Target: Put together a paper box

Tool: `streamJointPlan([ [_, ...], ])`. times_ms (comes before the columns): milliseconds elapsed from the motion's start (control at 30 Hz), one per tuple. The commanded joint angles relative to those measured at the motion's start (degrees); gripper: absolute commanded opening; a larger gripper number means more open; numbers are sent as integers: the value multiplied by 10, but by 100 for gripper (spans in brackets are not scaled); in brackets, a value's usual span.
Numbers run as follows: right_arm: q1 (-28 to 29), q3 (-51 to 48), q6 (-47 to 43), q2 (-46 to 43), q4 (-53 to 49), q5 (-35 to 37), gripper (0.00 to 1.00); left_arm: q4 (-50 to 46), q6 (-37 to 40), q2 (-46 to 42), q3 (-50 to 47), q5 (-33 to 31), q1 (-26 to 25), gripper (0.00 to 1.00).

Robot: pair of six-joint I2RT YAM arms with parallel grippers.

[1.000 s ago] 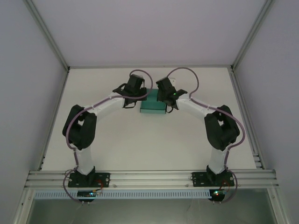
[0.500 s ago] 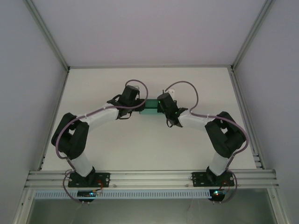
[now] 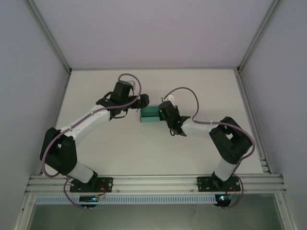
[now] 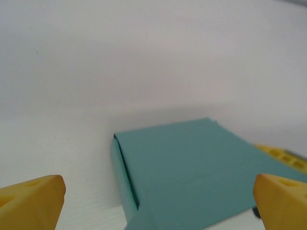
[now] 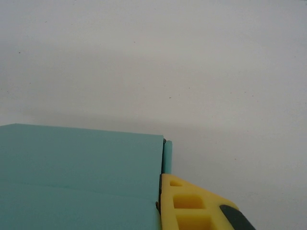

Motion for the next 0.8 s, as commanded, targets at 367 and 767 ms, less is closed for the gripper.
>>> streamJointPlan([
  [367,30,-46,-40,1,36,22,16,79,-81,136,-33,215,57,77],
  [767,48,-80,-58,-63,-5,-24,42,147,-102,160,-108,204,58,56],
])
